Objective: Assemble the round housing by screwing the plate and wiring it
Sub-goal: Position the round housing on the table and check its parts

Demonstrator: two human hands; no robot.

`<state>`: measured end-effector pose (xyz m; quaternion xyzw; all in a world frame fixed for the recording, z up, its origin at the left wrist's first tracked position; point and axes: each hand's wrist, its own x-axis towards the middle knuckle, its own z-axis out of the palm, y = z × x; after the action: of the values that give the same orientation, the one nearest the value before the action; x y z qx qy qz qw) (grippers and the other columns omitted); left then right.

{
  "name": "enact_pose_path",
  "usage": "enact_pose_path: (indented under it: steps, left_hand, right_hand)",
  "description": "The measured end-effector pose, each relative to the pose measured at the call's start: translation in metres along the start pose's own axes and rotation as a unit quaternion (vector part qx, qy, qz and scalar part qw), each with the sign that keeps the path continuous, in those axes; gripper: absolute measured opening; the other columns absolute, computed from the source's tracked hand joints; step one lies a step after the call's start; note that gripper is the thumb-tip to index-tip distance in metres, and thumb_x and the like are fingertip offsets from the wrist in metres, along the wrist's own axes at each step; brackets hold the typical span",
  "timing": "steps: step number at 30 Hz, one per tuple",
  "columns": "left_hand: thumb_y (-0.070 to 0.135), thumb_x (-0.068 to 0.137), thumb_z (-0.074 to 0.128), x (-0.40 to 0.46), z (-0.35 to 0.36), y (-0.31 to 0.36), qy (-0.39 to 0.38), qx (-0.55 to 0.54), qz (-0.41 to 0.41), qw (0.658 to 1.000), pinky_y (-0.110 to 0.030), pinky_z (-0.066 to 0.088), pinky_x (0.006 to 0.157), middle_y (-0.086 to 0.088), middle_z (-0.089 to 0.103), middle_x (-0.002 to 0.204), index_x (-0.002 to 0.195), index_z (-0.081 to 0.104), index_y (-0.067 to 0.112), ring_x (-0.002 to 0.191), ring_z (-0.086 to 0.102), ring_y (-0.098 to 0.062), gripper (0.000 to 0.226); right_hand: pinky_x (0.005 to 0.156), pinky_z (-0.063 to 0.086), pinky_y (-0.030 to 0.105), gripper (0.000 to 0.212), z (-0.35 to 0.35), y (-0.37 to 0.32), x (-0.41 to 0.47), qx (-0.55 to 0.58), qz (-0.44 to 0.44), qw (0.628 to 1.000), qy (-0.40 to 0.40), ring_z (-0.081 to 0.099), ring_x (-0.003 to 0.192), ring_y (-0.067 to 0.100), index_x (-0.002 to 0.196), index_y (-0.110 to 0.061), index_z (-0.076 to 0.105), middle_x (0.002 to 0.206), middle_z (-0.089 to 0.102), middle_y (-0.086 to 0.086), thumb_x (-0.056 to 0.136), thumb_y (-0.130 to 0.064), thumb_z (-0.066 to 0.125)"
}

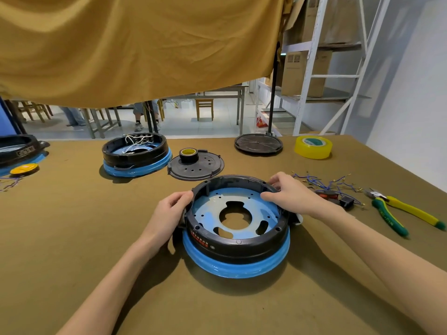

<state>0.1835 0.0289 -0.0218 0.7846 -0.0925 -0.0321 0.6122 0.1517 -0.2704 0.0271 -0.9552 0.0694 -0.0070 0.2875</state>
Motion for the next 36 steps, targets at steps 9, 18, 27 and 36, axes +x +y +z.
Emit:
enact_pose_path:
  steps: [9,18,27,36]
  left_hand:
    - [0.031,0.105,0.053,-0.008,0.003,0.0,0.017,0.036,0.062,0.997,-0.016,0.053,0.069,0.007,0.07,0.109,0.129,0.062,0.027,0.097,0.068,-0.005,0.026]
    - [0.037,0.101,0.058,-0.012,0.002,-0.003,0.058,0.08,0.093,0.991,-0.026,0.056,0.083,0.02,0.064,0.108,0.12,0.059,0.038,0.103,0.062,0.001,0.02]
    - [0.036,0.102,0.057,-0.009,0.007,-0.002,0.035,0.081,0.057,0.994,-0.038,0.057,0.094,0.006,0.065,0.121,0.136,0.059,0.025,0.114,0.062,-0.011,0.036]
    - [0.031,0.103,0.057,-0.003,0.009,-0.001,0.055,0.016,0.034,0.998,-0.018,0.053,0.08,0.009,0.07,0.118,0.138,0.063,0.022,0.109,0.064,-0.005,0.036]
  right_hand:
    - [0.067,0.052,0.037,0.019,0.007,-0.011,-0.003,-0.007,-0.047,0.995,0.087,0.066,0.08,0.022,0.106,-0.012,0.073,0.089,0.072,0.008,0.101,-0.015,0.055]
    - [0.056,0.036,0.031,0.018,-0.002,-0.019,0.008,0.01,-0.066,0.997,0.047,0.052,0.065,0.019,0.104,-0.011,0.072,0.076,0.064,0.013,0.102,-0.014,0.055]
    - [0.069,0.054,0.037,0.021,0.004,-0.009,0.005,-0.012,-0.037,0.999,0.02,0.067,0.087,0.023,0.114,-0.015,0.071,0.093,0.072,0.007,0.104,-0.015,0.052]
    - [0.056,0.041,0.026,0.025,0.005,-0.013,0.006,-0.022,-0.044,0.997,0.054,0.062,0.079,0.015,0.124,-0.014,0.069,0.094,0.069,0.005,0.104,-0.016,0.053]
